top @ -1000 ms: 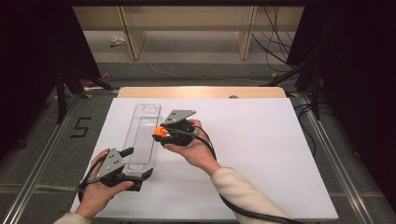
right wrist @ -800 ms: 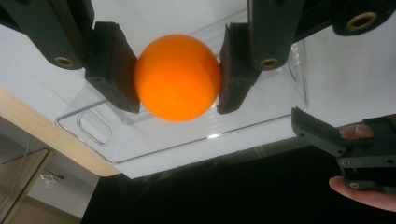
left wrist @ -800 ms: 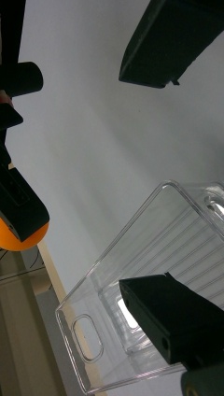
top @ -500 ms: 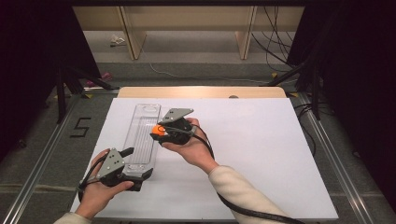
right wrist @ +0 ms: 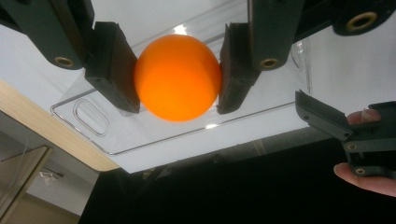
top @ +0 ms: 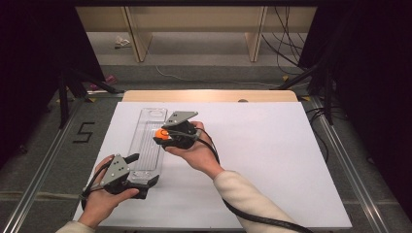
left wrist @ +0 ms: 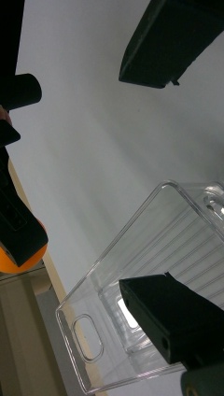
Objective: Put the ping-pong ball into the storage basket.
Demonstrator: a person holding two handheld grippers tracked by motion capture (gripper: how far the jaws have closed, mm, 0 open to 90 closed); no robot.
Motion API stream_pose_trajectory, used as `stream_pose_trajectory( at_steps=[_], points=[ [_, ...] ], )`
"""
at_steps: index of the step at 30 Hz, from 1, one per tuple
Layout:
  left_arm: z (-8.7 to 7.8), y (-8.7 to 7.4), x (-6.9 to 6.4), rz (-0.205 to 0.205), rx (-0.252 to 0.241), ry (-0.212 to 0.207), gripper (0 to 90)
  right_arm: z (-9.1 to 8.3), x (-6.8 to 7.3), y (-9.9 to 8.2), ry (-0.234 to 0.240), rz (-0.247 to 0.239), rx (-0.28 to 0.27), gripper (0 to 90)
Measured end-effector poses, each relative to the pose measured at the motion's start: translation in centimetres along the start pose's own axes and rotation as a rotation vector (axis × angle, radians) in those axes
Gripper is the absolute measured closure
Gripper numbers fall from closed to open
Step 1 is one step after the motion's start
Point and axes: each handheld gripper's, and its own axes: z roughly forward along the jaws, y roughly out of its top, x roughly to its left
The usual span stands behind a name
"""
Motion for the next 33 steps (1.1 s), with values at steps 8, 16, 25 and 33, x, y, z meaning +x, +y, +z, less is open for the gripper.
stream_pose_trajectory(
  at_steps=[8,16,25,33],
  points=[
    [0.0,0.0,0.0,0.002,0.000,0.002,2.5,0.2,0.0,0.2,0.000,0.003,-0.003,51.3],
    [0.0,0.0,0.0,0.001,-0.002,0.002,2.5,0.5,0.0,0.3,0.000,0.004,-0.004,51.3],
    [0.0,-0.1,0.0,0.002,-0.002,0.003,2.6,0.9,-0.1,0.5,0.002,0.007,-0.005,51.3],
    [0.0,-0.1,0.0,0.002,0.000,0.002,2.7,1.2,-0.1,0.8,0.004,0.010,-0.007,51.3]
  ],
)
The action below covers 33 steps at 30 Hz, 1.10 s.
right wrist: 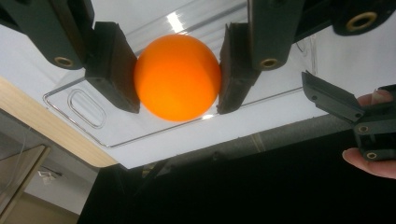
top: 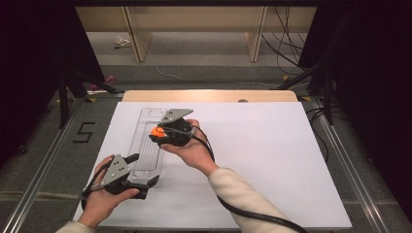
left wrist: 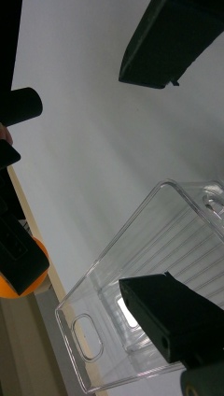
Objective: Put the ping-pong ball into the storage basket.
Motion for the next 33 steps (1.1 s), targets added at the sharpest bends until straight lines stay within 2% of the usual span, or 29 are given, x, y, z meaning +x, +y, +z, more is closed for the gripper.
stream_pose_trajectory(
  at_steps=[33],
  points=[
    [0.0,0.0,0.0,0.005,0.002,0.004,3.0,1.7,-0.3,0.7,0.003,0.010,0.013,51.3]
  ],
)
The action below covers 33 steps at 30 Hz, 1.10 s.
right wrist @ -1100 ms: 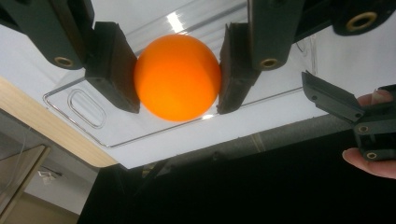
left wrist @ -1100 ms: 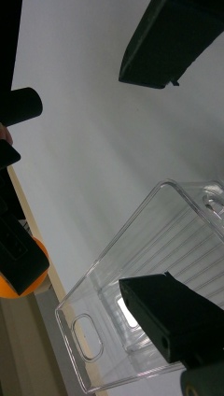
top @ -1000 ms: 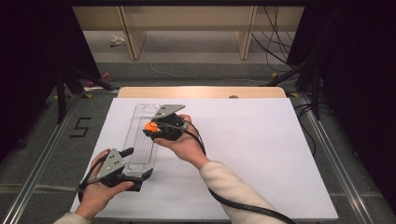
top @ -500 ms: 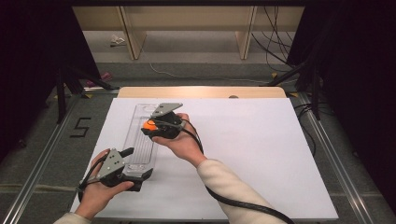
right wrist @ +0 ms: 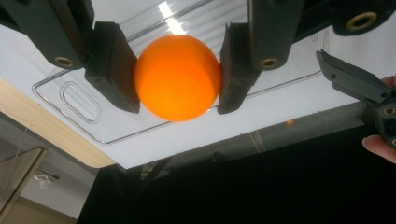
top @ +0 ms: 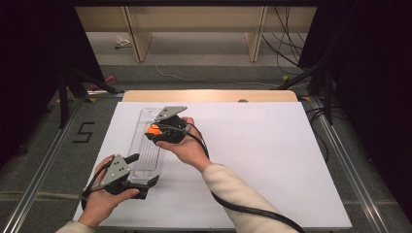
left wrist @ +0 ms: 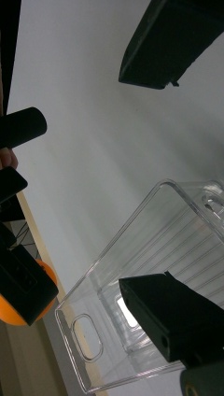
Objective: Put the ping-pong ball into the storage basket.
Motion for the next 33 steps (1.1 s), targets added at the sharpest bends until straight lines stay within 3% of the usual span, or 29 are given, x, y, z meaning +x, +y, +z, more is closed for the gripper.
stream_pose_trajectory(
  at_steps=[33],
  points=[
    [0.0,0.0,0.0,0.001,0.001,-0.005,3.1,1.4,-0.1,0.2,-0.001,0.009,0.007,51.3]
  ],
)
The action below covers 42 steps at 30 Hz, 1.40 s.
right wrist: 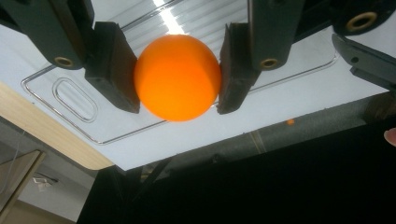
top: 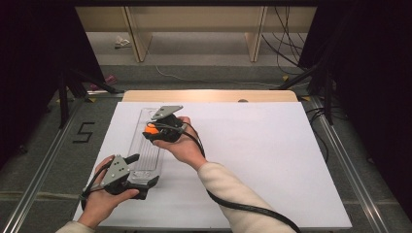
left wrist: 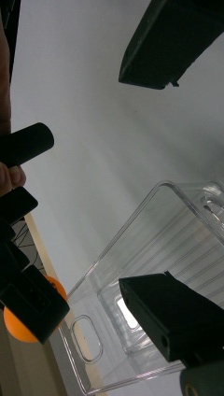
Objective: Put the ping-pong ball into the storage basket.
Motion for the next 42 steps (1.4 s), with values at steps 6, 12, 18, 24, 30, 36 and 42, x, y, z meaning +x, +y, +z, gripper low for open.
stream_pose_trajectory(
  at_steps=[6,12,18,24,30,36,42],
  points=[
    [0.0,0.0,0.0,0.000,0.001,-0.002,3.1,0.3,0.0,0.0,0.003,-0.001,0.004,51.3],
    [0.0,0.0,0.0,0.003,0.001,-0.001,3.1,0.5,-0.1,0.0,0.001,0.001,0.008,51.3],
    [0.0,0.0,0.0,0.002,0.002,-0.002,3.2,0.7,-0.2,0.0,-0.001,0.004,0.010,51.3],
    [0.0,0.0,0.0,0.005,0.002,0.000,3.2,0.9,-0.2,0.0,-0.002,0.004,0.012,51.3],
    [0.0,-0.1,0.0,0.003,0.003,-0.001,3.2,1.2,-0.3,0.1,-0.002,0.004,0.015,51.2],
    [0.0,0.0,0.0,0.003,0.003,-0.003,3.2,1.5,-0.3,0.4,-0.005,0.003,0.018,51.3],
    [0.1,0.0,-0.1,0.003,0.003,-0.003,3.3,1.8,-0.5,0.4,-0.007,0.005,0.024,51.2]
  ],
)
